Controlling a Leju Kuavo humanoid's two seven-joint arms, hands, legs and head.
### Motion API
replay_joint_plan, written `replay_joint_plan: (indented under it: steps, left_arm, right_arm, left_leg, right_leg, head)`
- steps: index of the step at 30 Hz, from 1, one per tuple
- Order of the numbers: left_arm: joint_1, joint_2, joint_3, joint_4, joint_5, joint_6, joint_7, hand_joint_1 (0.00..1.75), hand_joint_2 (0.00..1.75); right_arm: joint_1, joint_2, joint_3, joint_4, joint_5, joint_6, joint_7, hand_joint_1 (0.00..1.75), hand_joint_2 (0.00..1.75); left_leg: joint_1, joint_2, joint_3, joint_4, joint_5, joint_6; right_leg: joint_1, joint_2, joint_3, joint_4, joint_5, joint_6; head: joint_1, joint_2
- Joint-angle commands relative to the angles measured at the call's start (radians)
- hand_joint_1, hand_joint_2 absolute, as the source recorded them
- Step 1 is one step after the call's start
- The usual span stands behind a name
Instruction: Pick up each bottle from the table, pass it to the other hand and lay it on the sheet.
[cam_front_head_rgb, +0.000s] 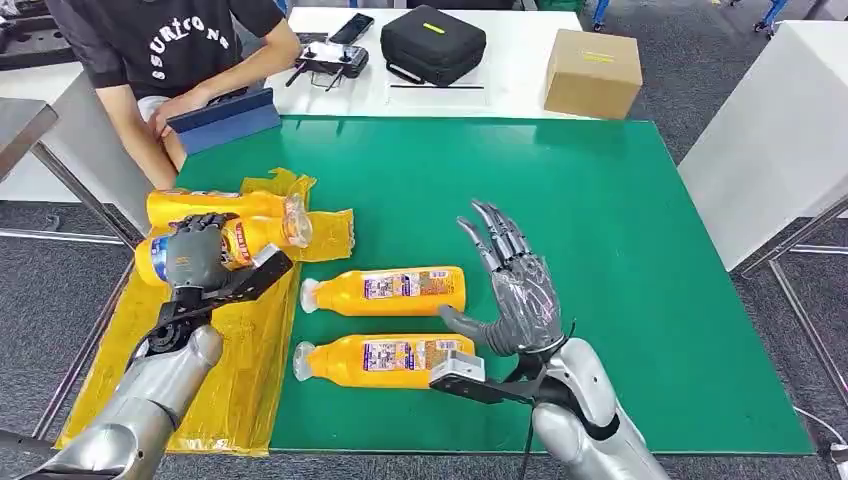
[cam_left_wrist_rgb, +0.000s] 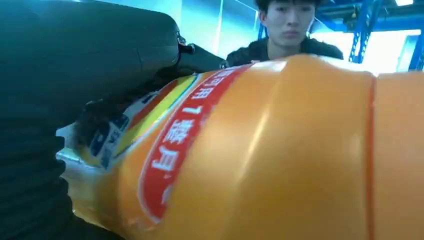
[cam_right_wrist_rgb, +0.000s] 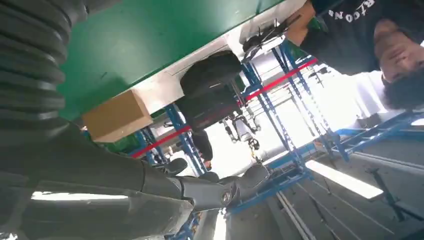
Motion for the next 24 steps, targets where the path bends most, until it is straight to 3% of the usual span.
replay_joint_plan:
  steps: [1,14,15,16,19,24]
  left_arm:
    - [-0.052,-0.023,0.001,0.184,0.021,0.010,-0.011,0.00,1.75]
    - [0.012,-0.040,0.065,0.151,0.124,-0.029,-0.092,0.00,1.75]
    - [0.017,-0.044,0.078,0.140,0.151,-0.043,-0.115,0.00,1.75]
    - [0.022,-0.049,0.090,0.125,0.183,-0.061,-0.141,0.00,1.75]
    - [0.042,-0.067,0.112,0.070,0.274,-0.113,-0.212,0.00,1.75]
    - [0.066,-0.082,0.118,0.012,0.339,-0.161,-0.244,0.00,1.75]
  right_arm:
    - [-0.045,-0.039,0.062,0.080,-0.004,0.018,-0.001,0.00,1.75]
    - [-0.052,-0.091,0.086,0.103,0.028,0.078,0.029,0.00,1.75]
    - [-0.056,-0.095,0.089,0.111,0.041,0.095,0.045,0.00,1.75]
    - [-0.062,-0.099,0.093,0.117,0.058,0.124,0.068,0.00,1.75]
    - [-0.090,-0.109,0.095,0.147,0.113,0.207,0.129,0.00,1.75]
    - [-0.110,-0.102,0.079,0.175,0.125,0.235,0.152,0.00,1.75]
  left_leg:
    - [0.001,0.000,0.003,-0.001,-0.001,-0.003]
    - [0.000,0.000,0.004,-0.001,-0.002,-0.003]
    - [0.001,0.001,0.011,0.000,-0.005,-0.006]
    - [0.001,0.000,0.005,0.000,-0.002,-0.003]
    - [0.001,0.000,0.006,0.000,-0.003,-0.004]
    - [0.001,-0.001,0.004,0.000,-0.002,-0.003]
  right_leg:
    - [0.001,0.000,0.004,-0.001,-0.001,-0.002]
    - [0.000,0.001,0.005,-0.001,-0.001,-0.002]
    - [0.001,0.001,0.011,-0.002,-0.004,-0.004]
    - [0.001,0.001,0.005,-0.001,-0.001,-0.002]
    - [0.001,0.001,0.007,-0.001,-0.002,-0.003]
    - [0.001,0.000,0.005,-0.001,-0.001,-0.002]
  head:
    - [0.000,0.000]
    - [0.000,0.000]
    - [0.000,0.000]
    - [0.000,0.000]
    - [0.000,0.000]
    - [0.000,0.000]
